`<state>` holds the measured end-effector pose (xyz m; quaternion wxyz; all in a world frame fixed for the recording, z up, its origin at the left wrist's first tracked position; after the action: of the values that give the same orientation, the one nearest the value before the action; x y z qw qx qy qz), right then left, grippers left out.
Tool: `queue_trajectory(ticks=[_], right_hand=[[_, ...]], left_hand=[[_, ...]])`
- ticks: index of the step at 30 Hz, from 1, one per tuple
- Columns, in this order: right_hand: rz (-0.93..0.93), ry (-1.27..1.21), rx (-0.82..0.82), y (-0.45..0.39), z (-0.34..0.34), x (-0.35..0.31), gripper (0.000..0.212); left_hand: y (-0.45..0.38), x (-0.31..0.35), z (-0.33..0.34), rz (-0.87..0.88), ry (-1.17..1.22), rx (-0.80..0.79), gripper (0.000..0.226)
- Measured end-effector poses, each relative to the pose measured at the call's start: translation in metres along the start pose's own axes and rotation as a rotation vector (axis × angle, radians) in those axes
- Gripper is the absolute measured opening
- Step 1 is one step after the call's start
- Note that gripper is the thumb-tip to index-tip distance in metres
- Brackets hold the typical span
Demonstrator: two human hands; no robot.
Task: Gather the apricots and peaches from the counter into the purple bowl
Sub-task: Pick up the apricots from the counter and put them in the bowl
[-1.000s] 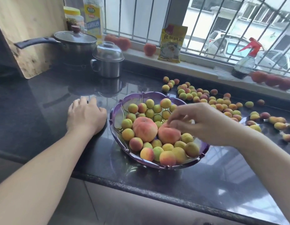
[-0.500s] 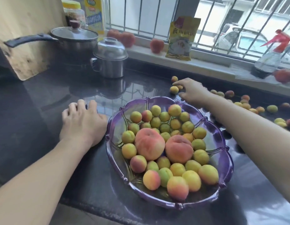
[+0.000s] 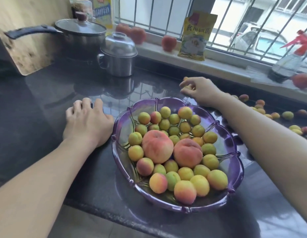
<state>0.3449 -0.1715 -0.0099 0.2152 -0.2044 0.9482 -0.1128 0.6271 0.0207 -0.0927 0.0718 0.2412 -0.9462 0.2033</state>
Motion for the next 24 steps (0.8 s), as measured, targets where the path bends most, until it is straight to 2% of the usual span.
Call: queue_trajectory(ticks=[2,4,7,10,14,19,21,24], right_hand=[[0.029,-0.171,0.120,0.026,-0.031,-0.025,0.020],[0.053,-0.360,0.118,0.060,-0.061,-0.056,0.020],[0.015,-0.587,-0.100,0.115,-0.086,-0.094,0.026],[-0.043,-0.589,-0.296,0.153,-0.084,-0.116,0.030],[-0.013,-0.604,-0.424,0.179,-0.079,-0.126,0.029],[0.189,-0.896,-0.544,0.183,-0.075,-0.131,0.031],[0.148,-0.787,-0.505,0.181,-0.069,-0.133,0.031],[-0.064,-0.451,-0.329,0.181,-0.056,-0.143,0.030]], left_hand=[[0.000,0.000,0.000,-0.003,0.006,-0.003,0.028],[0.001,0.000,-0.001,-0.007,0.017,-0.006,0.028],[0.002,0.001,-0.001,0.004,0.008,0.002,0.031],[0.002,0.001,-0.001,0.001,0.005,-0.008,0.033],[0.003,0.001,-0.002,0.000,0.015,-0.014,0.036],[0.004,0.000,-0.005,-0.006,0.027,-0.025,0.038],[0.004,0.001,-0.006,-0.006,0.029,-0.026,0.038],[0.003,0.000,-0.007,-0.007,0.030,-0.029,0.039]])
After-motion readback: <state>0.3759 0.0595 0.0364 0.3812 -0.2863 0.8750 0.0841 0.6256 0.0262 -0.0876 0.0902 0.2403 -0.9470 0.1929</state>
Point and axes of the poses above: each hand's wrist, its own y-axis away from the middle knuckle, its own z-axis out of the palm, x = y × z, the point moved 1 cm from there along -y, towards the middle knuckle, and after that the axes turned 11 degrees about x, right-handed, at the moved point
